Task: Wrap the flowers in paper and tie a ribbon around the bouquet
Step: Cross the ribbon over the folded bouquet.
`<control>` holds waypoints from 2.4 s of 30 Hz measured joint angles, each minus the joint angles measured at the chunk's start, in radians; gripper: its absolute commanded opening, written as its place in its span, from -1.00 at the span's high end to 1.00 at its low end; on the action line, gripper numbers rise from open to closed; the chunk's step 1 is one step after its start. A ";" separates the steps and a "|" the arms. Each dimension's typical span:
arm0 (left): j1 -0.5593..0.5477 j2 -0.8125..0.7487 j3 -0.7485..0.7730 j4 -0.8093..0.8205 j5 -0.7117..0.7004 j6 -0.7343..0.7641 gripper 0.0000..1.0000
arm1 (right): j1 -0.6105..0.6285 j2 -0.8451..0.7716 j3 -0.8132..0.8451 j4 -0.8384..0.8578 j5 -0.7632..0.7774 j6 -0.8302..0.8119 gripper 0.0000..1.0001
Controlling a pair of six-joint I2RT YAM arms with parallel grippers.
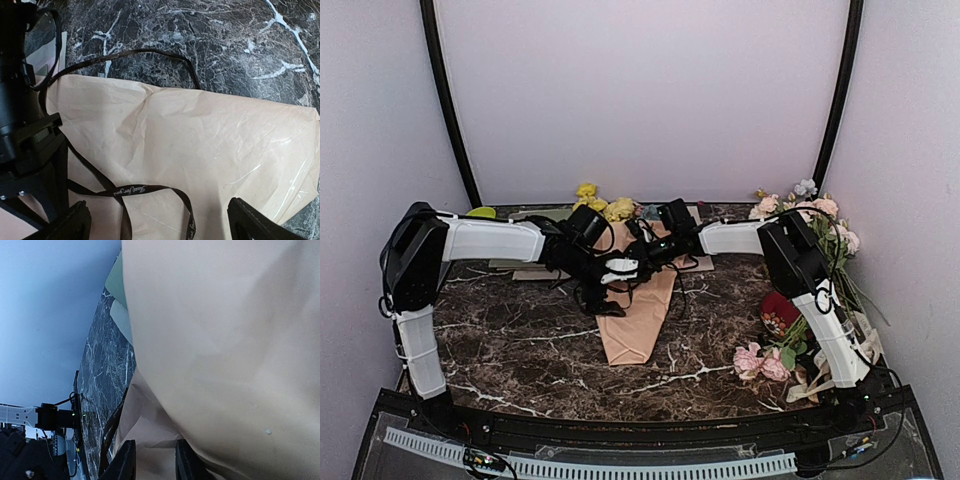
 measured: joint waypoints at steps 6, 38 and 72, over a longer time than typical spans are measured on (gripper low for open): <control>0.014 0.051 0.001 0.005 -0.022 0.001 -0.30 | 0.000 0.000 -0.002 0.000 0.000 -0.002 0.45; 0.031 0.110 0.011 0.092 -0.222 -0.008 1.00 | 0.000 0.000 -0.003 -0.001 0.000 -0.003 0.47; 0.073 -0.076 -0.154 0.449 -0.366 -0.237 1.00 | 0.000 0.000 -0.003 -0.047 -0.084 -0.069 0.48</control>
